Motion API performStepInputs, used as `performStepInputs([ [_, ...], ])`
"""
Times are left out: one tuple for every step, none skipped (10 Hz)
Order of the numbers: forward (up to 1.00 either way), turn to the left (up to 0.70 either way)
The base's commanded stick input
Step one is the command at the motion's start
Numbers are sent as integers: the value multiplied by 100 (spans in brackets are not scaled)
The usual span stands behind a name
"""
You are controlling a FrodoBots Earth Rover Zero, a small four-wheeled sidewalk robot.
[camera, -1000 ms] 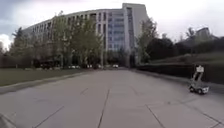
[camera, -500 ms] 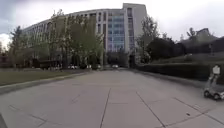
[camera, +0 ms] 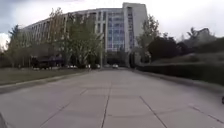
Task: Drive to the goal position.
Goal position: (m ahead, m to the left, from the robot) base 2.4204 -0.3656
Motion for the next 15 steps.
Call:
performStepInputs([
  [100,0],
  [100,0],
  [100,0],
  [100,0],
  [100,0],
  [100,0],
  [100,0],
  [100,0],
  [100,0],
  [100,0],
  [100,0],
  [100,0],
  [100,0],
  [100,0],
  [100,0],
])
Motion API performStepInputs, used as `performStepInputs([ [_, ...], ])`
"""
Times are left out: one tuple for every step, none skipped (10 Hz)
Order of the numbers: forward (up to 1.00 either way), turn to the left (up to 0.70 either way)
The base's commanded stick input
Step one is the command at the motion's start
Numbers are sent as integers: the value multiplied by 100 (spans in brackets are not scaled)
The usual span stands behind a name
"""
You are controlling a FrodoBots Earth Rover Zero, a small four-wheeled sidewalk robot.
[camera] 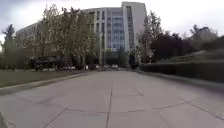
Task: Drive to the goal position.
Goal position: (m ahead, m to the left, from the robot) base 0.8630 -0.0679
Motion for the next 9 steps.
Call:
performStepInputs([
  [100,0],
  [100,-27],
  [100,-27],
  [100,-27],
  [100,-27],
  [100,-27],
  [100,-27],
  [100,-27],
  [100,-27],
])
